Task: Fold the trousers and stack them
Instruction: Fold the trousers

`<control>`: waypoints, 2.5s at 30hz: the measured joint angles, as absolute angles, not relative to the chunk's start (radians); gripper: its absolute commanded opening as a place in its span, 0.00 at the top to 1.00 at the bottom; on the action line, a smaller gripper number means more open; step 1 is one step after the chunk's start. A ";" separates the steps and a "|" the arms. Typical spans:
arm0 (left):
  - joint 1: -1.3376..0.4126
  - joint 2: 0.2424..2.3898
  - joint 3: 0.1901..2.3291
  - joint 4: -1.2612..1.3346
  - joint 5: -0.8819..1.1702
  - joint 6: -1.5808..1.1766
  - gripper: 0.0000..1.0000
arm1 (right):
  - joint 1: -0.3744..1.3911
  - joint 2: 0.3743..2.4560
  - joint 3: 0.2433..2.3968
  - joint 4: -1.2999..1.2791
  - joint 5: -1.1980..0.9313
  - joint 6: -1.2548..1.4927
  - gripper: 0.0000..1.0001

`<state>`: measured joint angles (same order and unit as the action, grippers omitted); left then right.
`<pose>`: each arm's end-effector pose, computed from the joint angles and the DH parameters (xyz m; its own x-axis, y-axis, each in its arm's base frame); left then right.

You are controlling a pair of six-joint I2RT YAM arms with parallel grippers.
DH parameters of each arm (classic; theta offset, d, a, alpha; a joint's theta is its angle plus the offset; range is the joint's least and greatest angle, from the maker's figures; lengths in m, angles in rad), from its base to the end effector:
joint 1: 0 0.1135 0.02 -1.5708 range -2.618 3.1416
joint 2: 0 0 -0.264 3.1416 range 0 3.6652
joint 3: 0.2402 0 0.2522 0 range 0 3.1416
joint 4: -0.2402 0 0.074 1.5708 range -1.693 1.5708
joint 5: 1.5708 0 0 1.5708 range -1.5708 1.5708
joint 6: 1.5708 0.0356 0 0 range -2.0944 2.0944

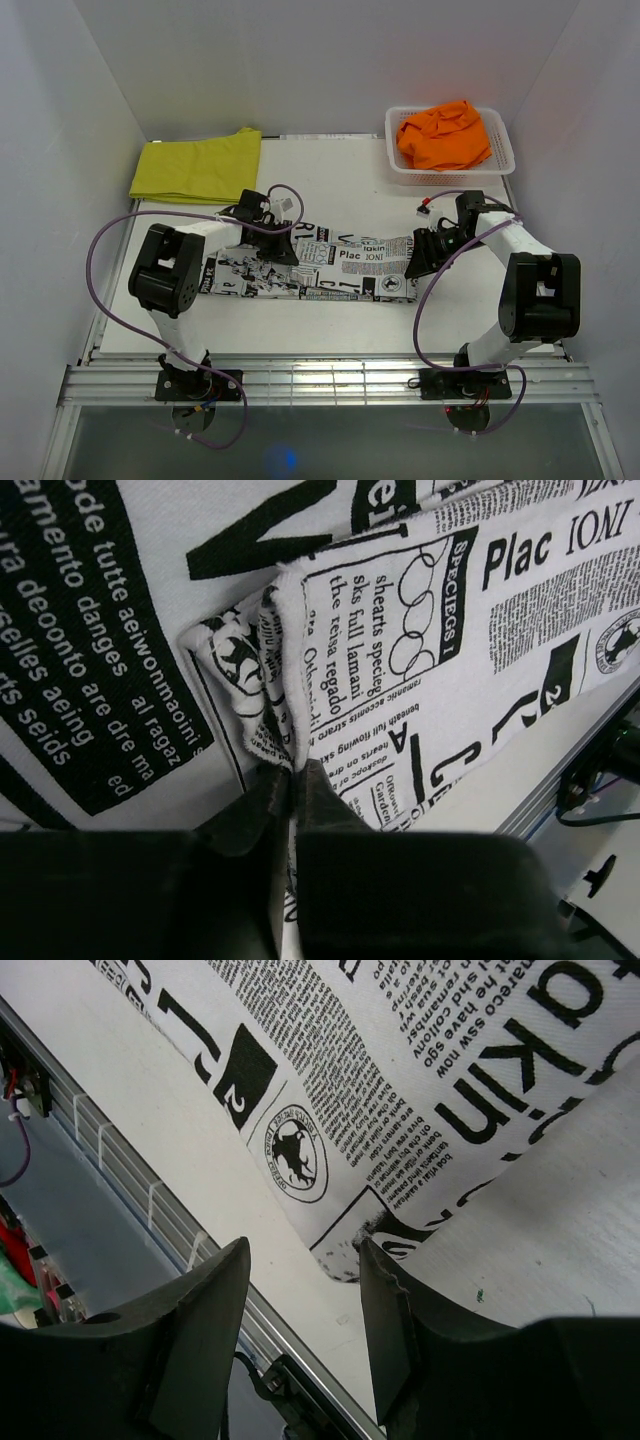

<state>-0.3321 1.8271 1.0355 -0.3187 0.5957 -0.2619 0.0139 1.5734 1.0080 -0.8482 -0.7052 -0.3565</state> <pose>0.3222 -0.1323 0.1441 -0.9489 0.1006 -0.2991 0.2691 0.7529 -0.6006 0.2752 0.0269 0.1971 -0.8864 -0.2781 -0.3701 -0.4497 0.7074 0.5453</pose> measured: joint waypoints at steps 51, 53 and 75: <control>-0.324 1.842 1.069 -0.427 0.575 -0.122 0.83 | -0.057 2.095 1.219 -0.587 -0.970 -0.137 0.84; -0.324 1.845 1.071 -0.428 0.580 -0.123 0.83 | -0.061 2.096 1.258 -0.599 -0.953 -0.142 0.83; -0.315 1.832 1.028 -0.387 0.617 -0.167 0.82 | -0.015 1.952 0.944 -0.888 -0.921 -0.350 0.82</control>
